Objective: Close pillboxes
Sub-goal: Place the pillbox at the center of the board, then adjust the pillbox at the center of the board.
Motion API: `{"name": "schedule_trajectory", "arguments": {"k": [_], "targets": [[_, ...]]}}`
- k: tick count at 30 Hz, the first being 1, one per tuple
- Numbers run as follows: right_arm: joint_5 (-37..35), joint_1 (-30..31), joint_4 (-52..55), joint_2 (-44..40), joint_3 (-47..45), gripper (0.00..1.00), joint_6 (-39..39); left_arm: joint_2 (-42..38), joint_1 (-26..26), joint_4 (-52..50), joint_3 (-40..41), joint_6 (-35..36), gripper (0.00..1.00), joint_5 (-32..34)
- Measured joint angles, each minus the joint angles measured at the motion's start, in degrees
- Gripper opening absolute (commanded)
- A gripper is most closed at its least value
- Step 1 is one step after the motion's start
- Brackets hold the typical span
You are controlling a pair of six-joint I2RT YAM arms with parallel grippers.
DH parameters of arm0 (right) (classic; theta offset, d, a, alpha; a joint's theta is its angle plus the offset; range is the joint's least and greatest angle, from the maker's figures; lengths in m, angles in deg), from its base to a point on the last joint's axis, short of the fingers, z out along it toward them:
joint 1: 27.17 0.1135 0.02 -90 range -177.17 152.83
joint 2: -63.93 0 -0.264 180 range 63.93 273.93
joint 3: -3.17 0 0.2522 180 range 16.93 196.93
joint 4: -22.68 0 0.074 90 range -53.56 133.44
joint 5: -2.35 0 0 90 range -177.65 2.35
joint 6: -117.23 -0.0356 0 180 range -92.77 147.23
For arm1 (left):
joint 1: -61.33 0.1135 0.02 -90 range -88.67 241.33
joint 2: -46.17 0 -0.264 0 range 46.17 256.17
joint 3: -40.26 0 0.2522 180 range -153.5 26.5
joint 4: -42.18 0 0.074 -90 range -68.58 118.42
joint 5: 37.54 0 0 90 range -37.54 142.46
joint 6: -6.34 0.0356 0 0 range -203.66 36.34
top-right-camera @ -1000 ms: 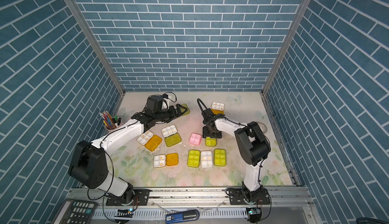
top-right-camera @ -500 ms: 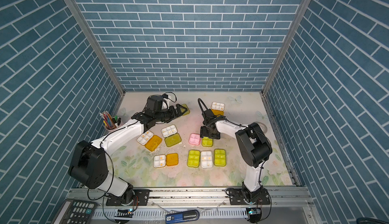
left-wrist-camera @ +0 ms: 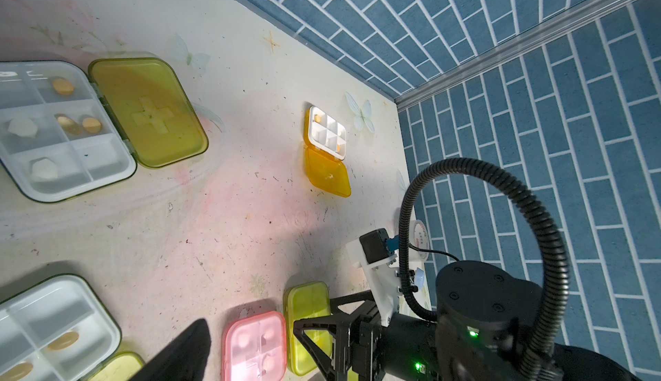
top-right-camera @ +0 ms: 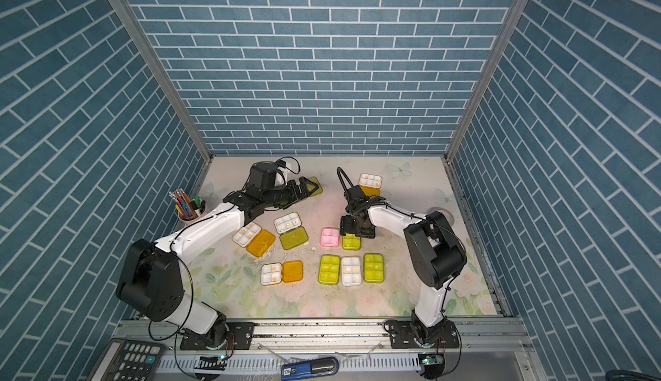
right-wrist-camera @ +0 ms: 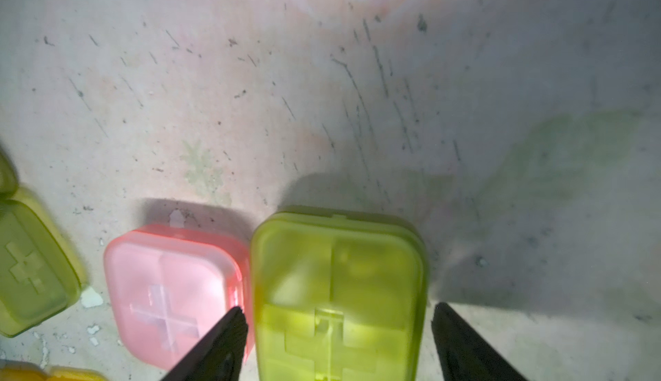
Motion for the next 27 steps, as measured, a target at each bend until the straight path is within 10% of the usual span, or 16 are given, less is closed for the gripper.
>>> {"name": "schedule_trajectory", "arguments": {"k": [20, 27], "targets": [[-12.24, -11.47, 2.91, -1.07, 21.16, 0.99, 7.39, -6.69, 0.55, 3.87, 3.06, 1.55, 1.00, 4.31], [-12.24, -14.78, -4.22, -1.07, 19.85, 0.80, 9.38, -10.88, 2.56, 13.05, 10.45, -0.07, 0.86, 8.90]]}}
